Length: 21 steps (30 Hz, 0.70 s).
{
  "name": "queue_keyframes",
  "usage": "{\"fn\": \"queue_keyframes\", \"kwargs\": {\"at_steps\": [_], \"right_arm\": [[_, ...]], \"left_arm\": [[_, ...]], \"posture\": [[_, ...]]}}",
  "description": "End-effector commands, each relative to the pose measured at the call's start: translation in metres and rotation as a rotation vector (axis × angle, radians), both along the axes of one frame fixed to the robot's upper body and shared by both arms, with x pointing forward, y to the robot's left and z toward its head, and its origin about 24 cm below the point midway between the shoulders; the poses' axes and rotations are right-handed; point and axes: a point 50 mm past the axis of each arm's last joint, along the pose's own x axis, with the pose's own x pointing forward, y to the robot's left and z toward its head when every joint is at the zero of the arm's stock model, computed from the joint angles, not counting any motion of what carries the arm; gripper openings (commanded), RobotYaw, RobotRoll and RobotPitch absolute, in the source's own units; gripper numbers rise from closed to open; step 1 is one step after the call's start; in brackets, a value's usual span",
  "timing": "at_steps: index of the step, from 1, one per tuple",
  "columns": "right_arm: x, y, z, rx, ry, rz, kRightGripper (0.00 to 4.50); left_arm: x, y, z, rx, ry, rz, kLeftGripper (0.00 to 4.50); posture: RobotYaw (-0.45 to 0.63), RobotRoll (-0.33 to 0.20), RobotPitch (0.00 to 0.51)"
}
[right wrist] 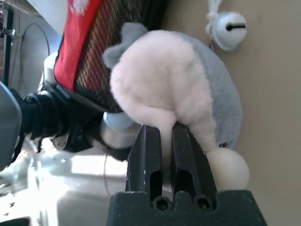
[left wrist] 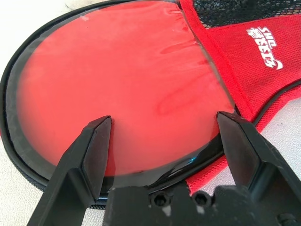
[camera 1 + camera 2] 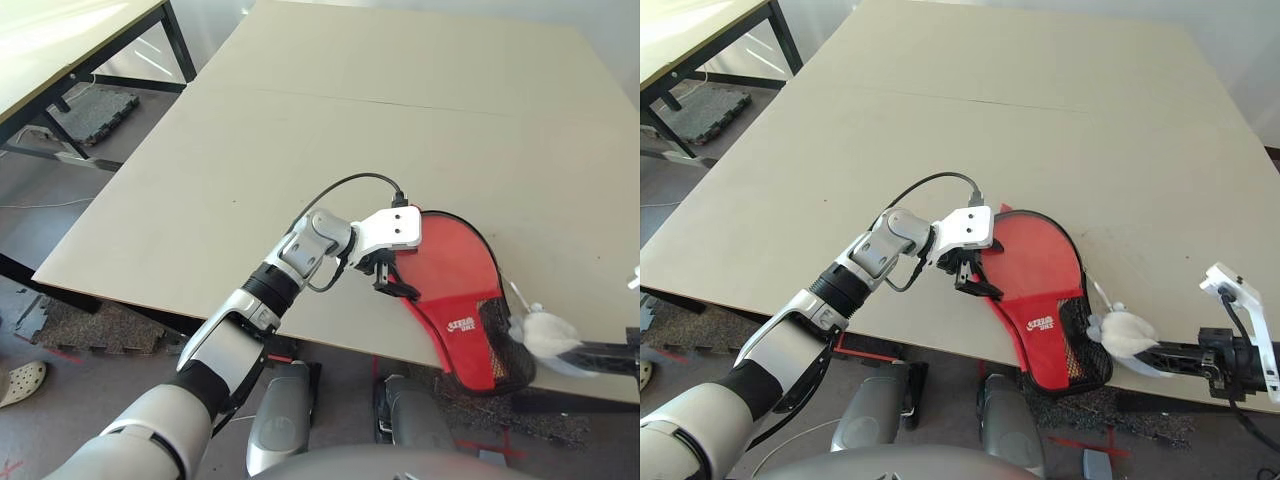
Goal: Store the ping-pong paddle in its case and zip it.
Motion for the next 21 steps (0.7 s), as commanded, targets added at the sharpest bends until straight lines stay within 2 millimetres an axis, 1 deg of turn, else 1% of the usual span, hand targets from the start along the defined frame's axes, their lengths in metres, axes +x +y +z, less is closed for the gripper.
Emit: {"fn": "queue_keyframes", "kwargs": {"at_steps": [1,3,4,6,7,8,10,12,15,17,18,21], "right_arm": [[-0.047,-0.017,-0.033,-0.117,0.297,-0.052,0.03],[-0.047,-0.023,-0.034,-0.161,0.264,-0.055,0.03],[-0.044,-0.024,-0.034,-0.148,0.232,-0.08,0.03],[-0.03,-0.025,-0.026,-0.081,0.131,-0.169,0.03],[-0.022,-0.027,-0.021,-0.053,0.08,-0.204,0.65],[-0.017,-0.028,-0.017,-0.04,0.05,-0.223,0.86],[0.004,-0.033,0.006,0.045,-0.094,-0.298,1.55],[0.019,-0.037,0.025,0.103,-0.203,-0.34,2.32],[0.034,-0.039,0.043,0.145,-0.323,-0.375,3.5],[0.046,-0.037,0.055,0.186,-0.417,-0.391,4.19],[0.051,-0.033,0.06,0.219,-0.442,-0.379,4.47],[0.061,-0.025,0.065,0.26,-0.488,-0.369,4.47]], "left_arm": [[0.0,0.003,-0.012,0.057,0.023,0.019,4.5],[0.001,0.004,-0.012,0.058,0.023,0.02,4.5],[0.001,0.004,-0.012,0.058,0.023,0.02,4.5],[0.001,0.004,-0.011,0.057,0.022,0.021,4.5],[0.001,0.004,-0.011,0.056,0.022,0.021,4.5],[0.001,0.004,-0.011,0.056,0.022,0.021,4.5],[0.002,0.006,-0.01,0.05,0.021,0.023,4.5],[0.002,0.007,-0.008,0.043,0.02,0.025,4.5],[0.003,0.009,-0.004,0.019,0.034,0.044,4.5],[0.004,0.011,-0.001,-0.006,0.049,0.064,4.5],[0.004,0.013,0.001,-0.02,0.057,0.076,4.5],[0.004,0.017,0.007,-0.058,0.08,0.106,4.5]], "posture": [[0.03,0.0,0.145],[0.03,0.0,0.144],[0.03,0.0,0.144],[0.02,0.0,0.143],[0.02,0.0,0.143],[0.02,0.0,0.143],[0.02,0.0,0.141],[0.03,0.0,0.138],[0.03,0.0,0.136],[0.04,0.0,0.135],[0.04,0.0,0.134],[0.04,0.0,0.134]]}}
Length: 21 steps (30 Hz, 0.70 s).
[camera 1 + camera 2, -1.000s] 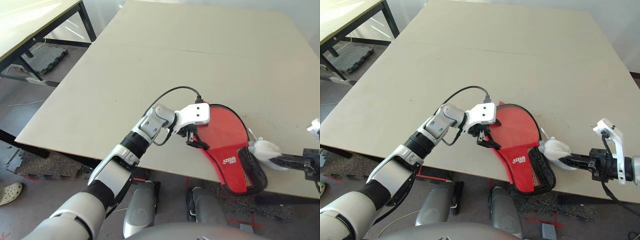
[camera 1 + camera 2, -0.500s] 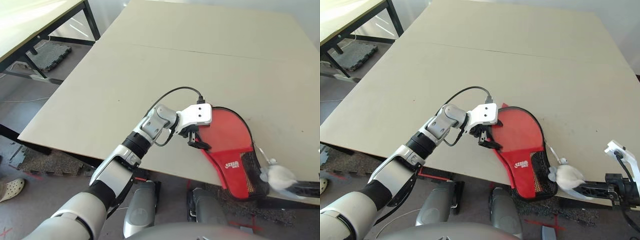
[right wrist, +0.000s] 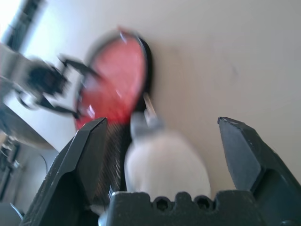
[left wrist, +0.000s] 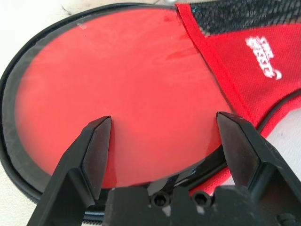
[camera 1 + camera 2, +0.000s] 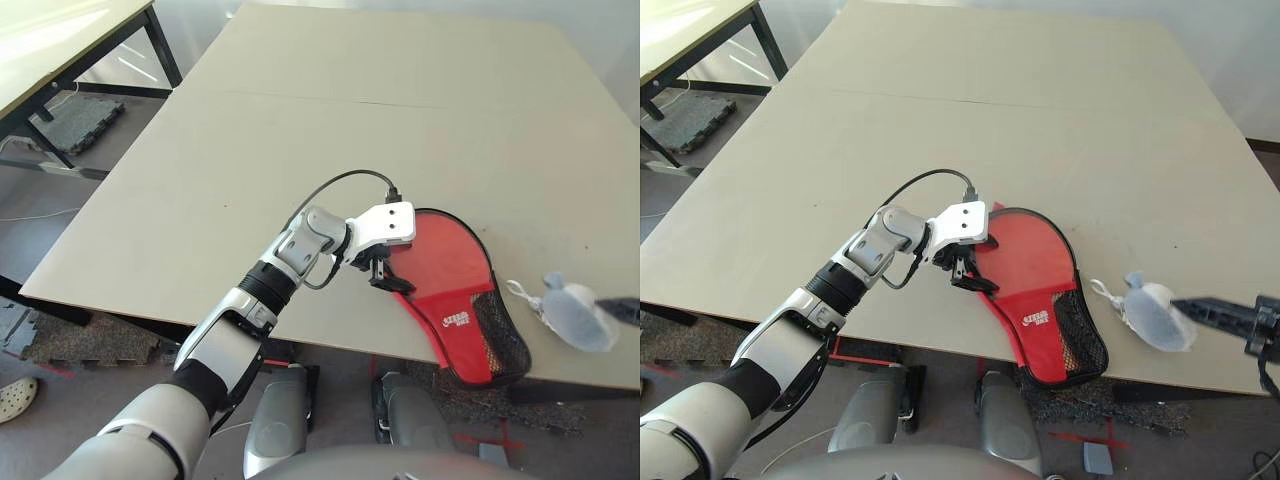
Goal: Store the ping-pong paddle in its case and zip it.
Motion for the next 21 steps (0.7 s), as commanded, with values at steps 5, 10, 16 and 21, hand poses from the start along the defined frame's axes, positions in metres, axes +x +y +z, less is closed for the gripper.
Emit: {"fn": "queue_keyframes", "kwargs": {"at_steps": [5,10,16,21], "right_arm": [[0.037,0.011,-0.002,-0.05,-0.226,-0.133,4.47],[0.06,0.032,-0.026,-0.077,-0.301,-0.216,4.47],[0.08,0.042,-0.044,-0.15,-0.4,-0.386,4.47],[0.097,0.041,-0.053,-0.268,-0.497,-0.618,4.47]], "left_arm": [[0.002,0.02,0.025,-0.183,0.101,0.154,4.5],[0.007,0.052,0.036,-0.291,0.104,0.325,4.5],[0.018,0.089,0.034,-0.407,0.042,0.622,4.5],[0.034,0.143,0.023,-0.547,-0.178,1.103,4.5]], "posture": [[0.05,0.0,0.129],[0.07,0.0,0.122],[0.07,0.0,0.117],[0.08,0.0,0.106]]}}
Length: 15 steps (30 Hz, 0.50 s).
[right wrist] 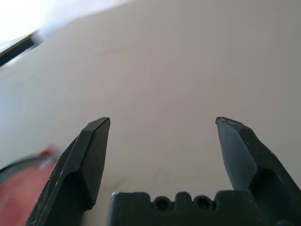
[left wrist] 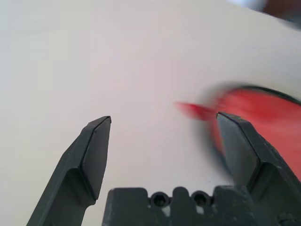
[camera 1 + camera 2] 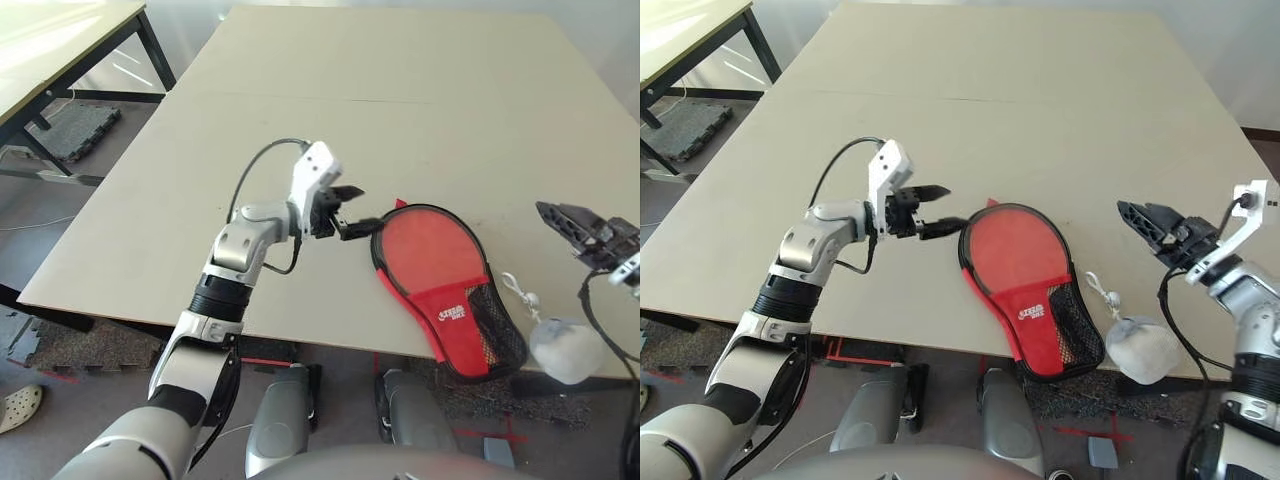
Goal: Store the ping-pong paddle in its case and zip it.
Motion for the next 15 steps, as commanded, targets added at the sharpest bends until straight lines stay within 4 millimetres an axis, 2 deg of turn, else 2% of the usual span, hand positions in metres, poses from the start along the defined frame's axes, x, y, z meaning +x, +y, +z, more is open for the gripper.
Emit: {"fn": "queue_keyframes", "kwargs": {"at_steps": [1,5,10,15], "right_arm": [[0.005,-0.006,-0.006,-0.072,-0.026,-0.151,4.47],[0.011,-0.005,-0.007,-0.122,-0.052,-0.238,4.47],[0.016,-0.009,-0.006,-0.156,-0.081,-0.372,4.47],[0.016,-0.007,-0.016,-0.181,-0.059,-0.468,4.47]], "left_arm": [[0.006,0.035,-0.006,-0.041,-0.136,0.308,4.5],[0.007,0.06,-0.014,-0.018,-0.232,0.526,4.5],[0.006,0.077,-0.028,-0.008,-0.235,0.644,4.5],[0.009,0.09,-0.032,-0.001,-0.248,0.718,4.5]], "posture": [[0.08,0.0,0.104],[0.09,0.0,0.096],[0.09,0.0,0.091],[0.06,0.0,0.093]]}}
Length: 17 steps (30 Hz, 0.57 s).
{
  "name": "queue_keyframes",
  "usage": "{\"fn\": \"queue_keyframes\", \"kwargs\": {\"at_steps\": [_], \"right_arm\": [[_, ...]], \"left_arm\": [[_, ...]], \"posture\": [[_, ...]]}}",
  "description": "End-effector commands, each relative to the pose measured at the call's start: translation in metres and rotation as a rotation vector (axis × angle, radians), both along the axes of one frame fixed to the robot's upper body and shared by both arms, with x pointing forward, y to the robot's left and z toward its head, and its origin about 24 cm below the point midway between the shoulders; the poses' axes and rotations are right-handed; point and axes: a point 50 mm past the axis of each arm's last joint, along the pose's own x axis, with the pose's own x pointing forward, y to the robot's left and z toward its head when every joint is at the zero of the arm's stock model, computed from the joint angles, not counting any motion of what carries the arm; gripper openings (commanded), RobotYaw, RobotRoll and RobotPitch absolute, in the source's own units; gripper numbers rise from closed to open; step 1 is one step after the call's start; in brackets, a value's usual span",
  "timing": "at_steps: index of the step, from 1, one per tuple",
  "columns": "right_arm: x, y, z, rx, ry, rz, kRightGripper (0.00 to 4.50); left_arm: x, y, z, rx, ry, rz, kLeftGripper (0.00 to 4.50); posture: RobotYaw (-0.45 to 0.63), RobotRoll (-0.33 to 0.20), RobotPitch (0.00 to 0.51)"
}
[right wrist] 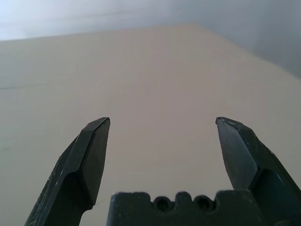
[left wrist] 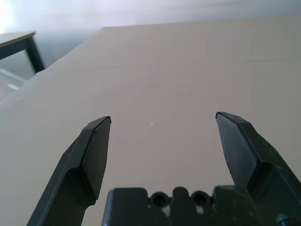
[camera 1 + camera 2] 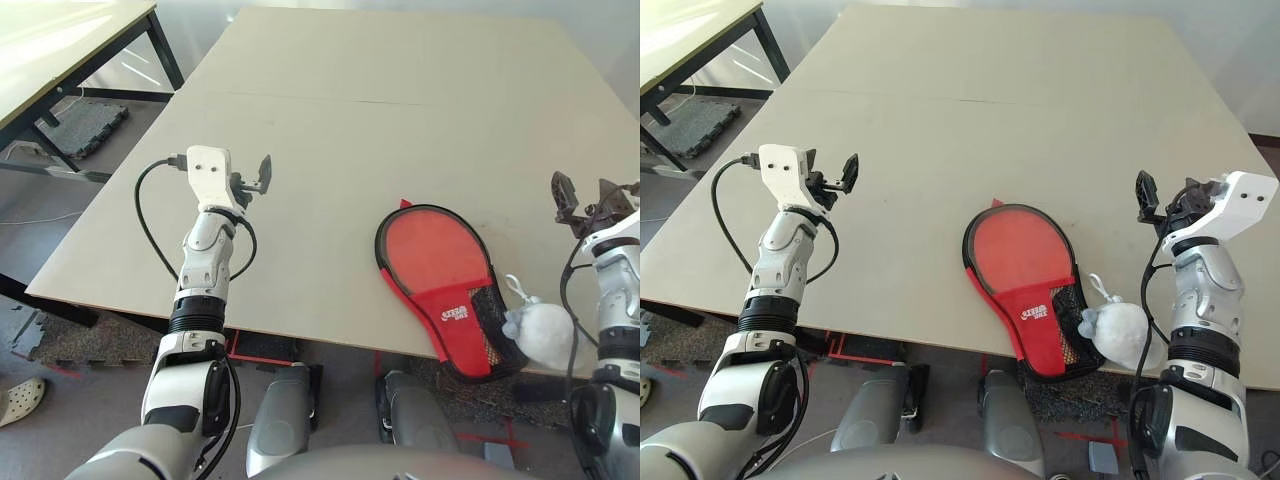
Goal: Store the ping-pong paddle in its case and zip it.
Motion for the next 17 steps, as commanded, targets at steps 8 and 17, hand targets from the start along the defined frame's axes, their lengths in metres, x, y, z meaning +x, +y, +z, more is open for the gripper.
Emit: {"fn": "queue_keyframes", "kwargs": {"at_steps": [8,17], "right_arm": [[0.001,0.027,-0.029,0.036,0.042,-0.055,4.47],[0.008,0.035,-0.018,0.045,-0.017,-0.061,4.47]], "left_arm": [[0.005,0.033,0.004,0.053,-0.032,0.146,4.5],[-0.002,0.033,-0.012,0.04,0.028,0.133,4.5]], "posture": [[0.04,0.0,0.107],[0.0,0.0,0.076]]}}
